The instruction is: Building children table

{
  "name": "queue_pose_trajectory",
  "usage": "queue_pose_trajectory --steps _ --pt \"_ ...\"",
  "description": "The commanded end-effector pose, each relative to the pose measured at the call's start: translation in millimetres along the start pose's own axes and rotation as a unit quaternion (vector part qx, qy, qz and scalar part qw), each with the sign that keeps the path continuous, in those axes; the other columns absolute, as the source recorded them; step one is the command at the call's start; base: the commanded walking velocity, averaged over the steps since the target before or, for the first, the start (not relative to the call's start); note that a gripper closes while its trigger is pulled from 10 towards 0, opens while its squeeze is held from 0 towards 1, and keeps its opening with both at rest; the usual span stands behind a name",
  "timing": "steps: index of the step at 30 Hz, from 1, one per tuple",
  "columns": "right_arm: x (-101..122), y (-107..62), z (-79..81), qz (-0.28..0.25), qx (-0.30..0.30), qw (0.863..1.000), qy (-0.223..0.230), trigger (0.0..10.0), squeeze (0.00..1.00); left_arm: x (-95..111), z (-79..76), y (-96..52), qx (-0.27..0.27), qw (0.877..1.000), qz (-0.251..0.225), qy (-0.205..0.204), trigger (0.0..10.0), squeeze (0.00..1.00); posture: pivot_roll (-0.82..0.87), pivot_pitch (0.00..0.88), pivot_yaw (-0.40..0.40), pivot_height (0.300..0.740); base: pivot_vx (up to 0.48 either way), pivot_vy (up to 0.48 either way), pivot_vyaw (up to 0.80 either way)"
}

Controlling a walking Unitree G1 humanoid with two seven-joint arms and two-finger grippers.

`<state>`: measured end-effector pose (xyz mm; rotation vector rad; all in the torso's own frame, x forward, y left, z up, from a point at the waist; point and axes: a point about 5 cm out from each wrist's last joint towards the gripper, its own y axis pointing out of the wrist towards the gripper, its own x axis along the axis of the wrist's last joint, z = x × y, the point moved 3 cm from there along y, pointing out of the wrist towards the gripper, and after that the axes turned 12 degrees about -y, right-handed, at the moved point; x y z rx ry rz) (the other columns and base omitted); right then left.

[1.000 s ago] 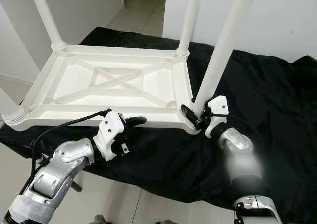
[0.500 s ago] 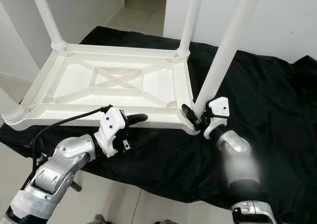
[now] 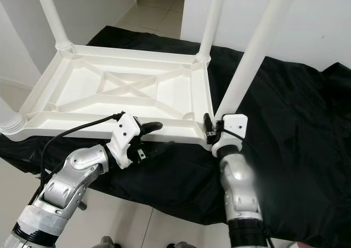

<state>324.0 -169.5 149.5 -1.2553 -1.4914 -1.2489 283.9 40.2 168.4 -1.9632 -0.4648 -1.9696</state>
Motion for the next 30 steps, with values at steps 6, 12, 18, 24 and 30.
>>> queue_pose_trajectory --steps 6,12,18,24,30 --pt "-26.3 -20.8 8.6 0.099 -0.132 0.986 0.036 10.0 0.00 -0.8 6.9 2.1 0.041 0.999 -0.006 0.000 10.0 0.00 0.05 0.113 -0.075 0.740 0.000 0.000 0.00" --pt "-21.8 -21.5 14.0 0.100 -0.130 0.986 0.025 10.0 0.00 -1.4 6.0 1.8 0.042 0.999 -0.005 0.003 10.0 0.00 0.05 0.106 -0.067 0.740 0.000 0.000 0.00" --pt "-20.2 -21.9 3.1 0.091 -0.139 0.986 0.011 10.0 0.00 -1.8 6.3 3.0 0.041 0.999 -0.005 0.010 10.0 0.00 0.05 0.106 -0.058 0.740 0.000 0.000 0.00" --pt "-11.3 -19.9 -8.5 0.067 -0.148 0.987 0.006 10.0 1.00 4.9 7.6 8.1 0.046 0.999 -0.016 0.023 10.0 0.00 0.03 0.105 -0.063 0.740 0.000 0.000 0.00" --pt "-8.1 -19.0 -7.3 0.062 -0.147 0.987 0.004 10.0 1.00 5.7 10.8 6.9 0.051 0.998 -0.019 0.028 10.0 0.00 0.03 0.102 -0.076 0.740 0.000 0.000 0.00"
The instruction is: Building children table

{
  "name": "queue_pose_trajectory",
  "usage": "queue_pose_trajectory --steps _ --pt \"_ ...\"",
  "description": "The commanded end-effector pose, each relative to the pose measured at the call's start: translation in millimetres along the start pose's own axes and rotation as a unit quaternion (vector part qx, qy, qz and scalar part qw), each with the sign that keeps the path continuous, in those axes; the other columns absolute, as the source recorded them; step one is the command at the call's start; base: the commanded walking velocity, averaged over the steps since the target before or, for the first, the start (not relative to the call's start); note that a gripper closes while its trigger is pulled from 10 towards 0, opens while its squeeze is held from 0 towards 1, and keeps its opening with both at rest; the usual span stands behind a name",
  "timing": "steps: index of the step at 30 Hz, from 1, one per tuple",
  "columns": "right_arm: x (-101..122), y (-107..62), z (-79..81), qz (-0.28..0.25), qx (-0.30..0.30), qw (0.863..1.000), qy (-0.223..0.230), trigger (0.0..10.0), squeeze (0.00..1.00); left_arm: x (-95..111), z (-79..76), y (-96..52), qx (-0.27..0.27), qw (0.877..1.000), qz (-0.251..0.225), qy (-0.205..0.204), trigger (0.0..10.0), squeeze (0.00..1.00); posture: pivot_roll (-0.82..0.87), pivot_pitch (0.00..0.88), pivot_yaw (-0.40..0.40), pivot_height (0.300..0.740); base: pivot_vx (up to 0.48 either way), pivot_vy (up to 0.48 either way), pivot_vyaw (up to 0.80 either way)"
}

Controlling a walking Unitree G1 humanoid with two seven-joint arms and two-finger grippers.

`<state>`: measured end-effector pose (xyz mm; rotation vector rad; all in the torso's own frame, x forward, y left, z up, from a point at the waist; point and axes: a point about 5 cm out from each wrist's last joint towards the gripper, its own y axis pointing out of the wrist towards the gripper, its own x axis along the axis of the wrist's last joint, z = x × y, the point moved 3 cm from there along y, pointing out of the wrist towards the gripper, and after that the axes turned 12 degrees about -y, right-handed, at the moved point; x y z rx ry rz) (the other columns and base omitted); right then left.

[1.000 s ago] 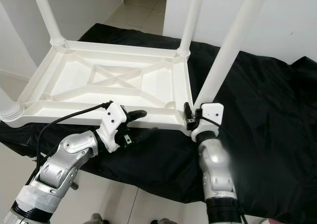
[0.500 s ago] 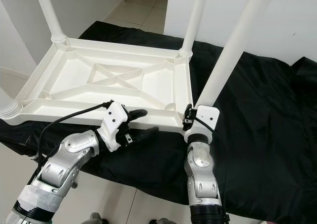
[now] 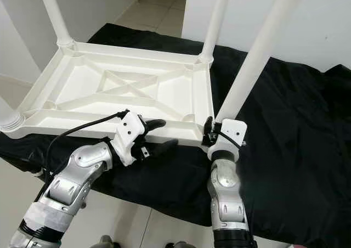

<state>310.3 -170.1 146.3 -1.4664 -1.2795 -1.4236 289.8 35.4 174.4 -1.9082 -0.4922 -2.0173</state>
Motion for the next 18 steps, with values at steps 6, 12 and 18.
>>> queue_pose_trajectory --steps 6,12,18 --pt "-0.3 0.5 -1.9 -0.001 0.006 1.000 0.003 10.0 0.00 2.2 9.9 0.0 0.049 0.999 -0.010 0.009 10.0 0.00 0.02 0.096 -0.079 0.740 0.000 0.000 0.00" --pt "2.4 3.1 -1.3 -0.013 0.035 0.999 0.007 10.0 0.00 -0.5 7.5 1.3 0.050 0.999 -0.013 0.007 10.0 0.00 0.02 0.094 -0.078 0.740 0.000 0.000 0.00" --pt "-1.7 5.2 -8.8 -0.017 0.053 0.998 -0.013 10.0 0.00 -3.0 3.3 4.7 0.044 0.999 -0.011 0.001 10.0 0.00 0.01 0.114 -0.068 0.740 0.000 0.000 0.00"
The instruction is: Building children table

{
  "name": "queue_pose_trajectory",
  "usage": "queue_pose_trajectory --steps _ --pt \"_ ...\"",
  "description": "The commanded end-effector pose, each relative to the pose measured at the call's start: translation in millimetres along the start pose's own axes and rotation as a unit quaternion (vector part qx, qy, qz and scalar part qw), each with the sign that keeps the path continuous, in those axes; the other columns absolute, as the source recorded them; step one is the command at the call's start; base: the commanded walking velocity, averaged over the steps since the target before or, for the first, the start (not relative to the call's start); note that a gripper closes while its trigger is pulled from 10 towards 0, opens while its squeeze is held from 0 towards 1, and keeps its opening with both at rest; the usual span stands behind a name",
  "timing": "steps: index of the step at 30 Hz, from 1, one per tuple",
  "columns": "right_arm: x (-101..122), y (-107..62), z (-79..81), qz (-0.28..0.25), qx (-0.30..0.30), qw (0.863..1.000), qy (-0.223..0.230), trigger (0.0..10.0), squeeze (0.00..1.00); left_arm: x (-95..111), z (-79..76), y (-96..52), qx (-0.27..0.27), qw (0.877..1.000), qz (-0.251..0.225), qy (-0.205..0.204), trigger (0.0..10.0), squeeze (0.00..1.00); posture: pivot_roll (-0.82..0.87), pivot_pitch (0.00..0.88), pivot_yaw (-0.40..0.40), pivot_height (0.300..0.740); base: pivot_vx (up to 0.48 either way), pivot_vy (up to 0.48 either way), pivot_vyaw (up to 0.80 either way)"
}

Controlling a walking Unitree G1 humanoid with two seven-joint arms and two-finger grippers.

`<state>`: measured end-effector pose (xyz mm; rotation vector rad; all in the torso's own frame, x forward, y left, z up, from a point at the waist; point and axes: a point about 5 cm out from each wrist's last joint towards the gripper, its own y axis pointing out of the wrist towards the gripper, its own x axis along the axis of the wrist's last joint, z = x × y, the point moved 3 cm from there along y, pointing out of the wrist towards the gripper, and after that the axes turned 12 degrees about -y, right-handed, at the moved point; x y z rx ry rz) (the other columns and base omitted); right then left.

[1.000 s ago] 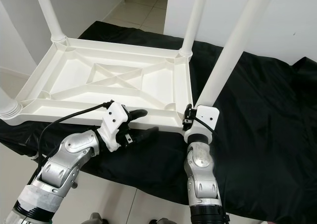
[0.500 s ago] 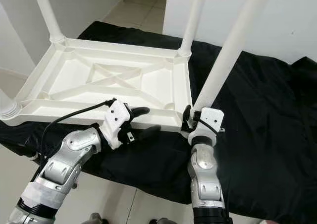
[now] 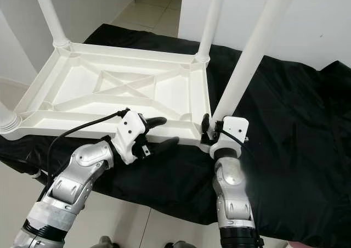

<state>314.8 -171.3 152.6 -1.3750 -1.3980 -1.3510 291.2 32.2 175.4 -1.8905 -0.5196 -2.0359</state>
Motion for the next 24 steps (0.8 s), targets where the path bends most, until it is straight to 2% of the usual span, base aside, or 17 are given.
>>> queue_pose_trajectory --steps 1,5,13,14,24 --pt "-6.7 -0.9 -13.0 0.005 0.001 1.000 -0.010 10.0 0.00 -4.0 1.0 0.9 0.032 0.999 0.001 -0.004 10.0 0.00 0.01 0.117 -0.065 0.740 0.000 0.000 0.00" --pt "-4.8 0.4 -21.2 -0.007 0.019 1.000 -0.019 10.0 0.00 -4.8 -1.8 -0.1 0.024 1.000 0.004 -0.002 10.0 0.00 0.01 0.117 -0.063 0.740 0.000 0.000 0.00" --pt "0.0 6.1 -24.2 -0.027 0.065 0.997 -0.024 10.0 0.00 -3.8 -2.8 -0.3 0.021 1.000 0.005 0.002 10.0 0.00 0.02 0.140 -0.062 0.740 0.000 0.000 0.00" --pt "2.0 9.0 -20.0 -0.037 0.111 0.993 -0.017 10.0 0.00 -4.7 -6.3 -1.4 0.012 1.000 0.008 0.009 10.0 0.00 0.02 0.143 -0.058 0.740 0.000 0.000 0.00" --pt "4.8 5.2 -7.5 -0.056 0.198 0.979 -0.002 10.0 0.00 -8.2 -15.9 -3.8 -0.031 0.999 0.021 0.004 10.0 0.00 0.02 0.140 -0.057 0.740 0.000 0.000 0.00"
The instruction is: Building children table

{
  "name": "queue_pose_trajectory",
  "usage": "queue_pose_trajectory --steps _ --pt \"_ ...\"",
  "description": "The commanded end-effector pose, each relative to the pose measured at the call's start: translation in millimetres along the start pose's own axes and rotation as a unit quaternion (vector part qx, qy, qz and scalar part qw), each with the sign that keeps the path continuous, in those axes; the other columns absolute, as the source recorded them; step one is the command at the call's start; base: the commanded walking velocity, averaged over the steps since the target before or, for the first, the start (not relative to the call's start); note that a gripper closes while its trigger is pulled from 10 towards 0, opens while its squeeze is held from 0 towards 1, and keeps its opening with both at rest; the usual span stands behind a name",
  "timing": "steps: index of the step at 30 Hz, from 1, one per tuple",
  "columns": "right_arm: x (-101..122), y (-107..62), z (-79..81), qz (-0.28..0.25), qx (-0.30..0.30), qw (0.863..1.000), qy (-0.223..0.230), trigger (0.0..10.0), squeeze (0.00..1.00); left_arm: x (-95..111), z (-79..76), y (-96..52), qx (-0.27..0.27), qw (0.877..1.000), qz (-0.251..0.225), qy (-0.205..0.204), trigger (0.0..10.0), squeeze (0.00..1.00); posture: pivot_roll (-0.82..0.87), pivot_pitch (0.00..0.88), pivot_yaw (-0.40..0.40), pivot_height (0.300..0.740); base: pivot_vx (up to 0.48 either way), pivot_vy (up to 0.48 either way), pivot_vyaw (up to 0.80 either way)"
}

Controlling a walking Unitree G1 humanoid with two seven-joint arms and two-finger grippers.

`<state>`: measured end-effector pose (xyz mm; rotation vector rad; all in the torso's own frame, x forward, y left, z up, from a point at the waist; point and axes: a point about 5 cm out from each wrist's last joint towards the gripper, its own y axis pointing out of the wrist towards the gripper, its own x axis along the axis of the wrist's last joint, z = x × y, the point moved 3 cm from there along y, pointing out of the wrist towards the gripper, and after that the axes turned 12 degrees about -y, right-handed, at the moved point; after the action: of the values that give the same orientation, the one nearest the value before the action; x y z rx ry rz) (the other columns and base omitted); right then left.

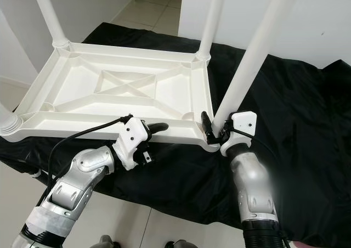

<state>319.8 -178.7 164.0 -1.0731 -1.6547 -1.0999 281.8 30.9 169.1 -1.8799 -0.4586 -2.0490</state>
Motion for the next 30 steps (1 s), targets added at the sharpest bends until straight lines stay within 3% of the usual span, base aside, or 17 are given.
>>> queue_pose_trajectory --steps 1,7,16,30 --pt "-3.3 -3.3 4.0 -0.002 0.039 0.999 0.007 10.0 0.00 -3.1 -8.5 -0.4 -0.027 1.000 0.007 -0.008 10.0 0.00 0.02 0.139 -0.058 0.740 0.000 0.000 0.00" --pt "-5.9 -5.1 3.4 -0.003 0.077 0.997 -0.001 10.0 0.00 -5.2 -11.5 0.1 -0.037 0.999 0.011 -0.012 10.0 0.00 0.02 0.131 -0.069 0.740 0.000 0.000 0.00" --pt "-8.9 -1.5 -9.6 -0.008 0.128 0.992 -0.018 10.0 0.00 -6.7 -14.9 -3.2 -0.045 0.999 0.018 -0.017 10.0 0.00 0.03 0.128 -0.087 0.740 0.000 0.000 0.00" --pt "-8.9 1.8 -0.9 -0.014 0.205 0.978 -0.034 10.0 0.00 -7.3 -16.4 -3.9 -0.055 0.998 0.024 -0.018 10.0 0.00 0.04 0.119 -0.077 0.740 0.000 0.000 0.00"
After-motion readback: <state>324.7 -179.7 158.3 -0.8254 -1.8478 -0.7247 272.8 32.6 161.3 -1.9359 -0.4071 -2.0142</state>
